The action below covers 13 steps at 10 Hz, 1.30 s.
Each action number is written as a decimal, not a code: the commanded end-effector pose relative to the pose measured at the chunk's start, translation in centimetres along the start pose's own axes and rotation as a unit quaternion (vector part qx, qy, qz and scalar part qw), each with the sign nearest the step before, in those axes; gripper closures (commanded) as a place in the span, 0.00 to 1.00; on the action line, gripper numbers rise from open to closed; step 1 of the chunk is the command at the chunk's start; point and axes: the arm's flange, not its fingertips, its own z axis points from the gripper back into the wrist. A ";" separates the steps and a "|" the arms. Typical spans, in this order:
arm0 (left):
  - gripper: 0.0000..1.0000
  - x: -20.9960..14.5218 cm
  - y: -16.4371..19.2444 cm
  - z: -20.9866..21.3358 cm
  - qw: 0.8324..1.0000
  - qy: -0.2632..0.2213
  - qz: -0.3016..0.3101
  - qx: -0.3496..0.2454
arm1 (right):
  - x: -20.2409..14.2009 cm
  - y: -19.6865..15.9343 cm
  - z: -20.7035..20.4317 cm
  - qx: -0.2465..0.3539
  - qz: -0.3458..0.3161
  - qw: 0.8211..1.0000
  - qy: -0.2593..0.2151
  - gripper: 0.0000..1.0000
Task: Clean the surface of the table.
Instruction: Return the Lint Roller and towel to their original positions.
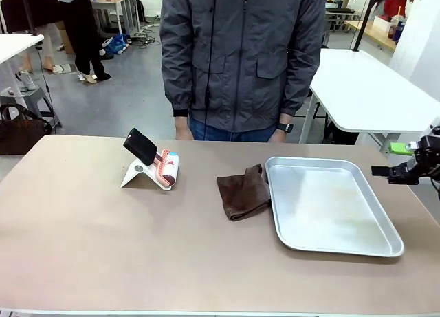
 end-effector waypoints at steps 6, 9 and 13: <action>0.00 -0.6 -0.6 0.3 1.000 -0.007 -0.007 -0.006 | -0.1 0.0 0.0 -0.003 -0.001 1.000 0.018 0.00; 0.00 -0.6 -0.6 0.3 1.000 -0.007 -0.007 -0.006 | -0.1 0.0 0.0 -0.003 -0.001 1.000 0.018 0.00; 0.00 -0.6 -0.6 0.3 1.000 -0.007 -0.007 -0.006 | -0.1 0.0 0.0 -0.003 -0.001 1.000 0.018 0.00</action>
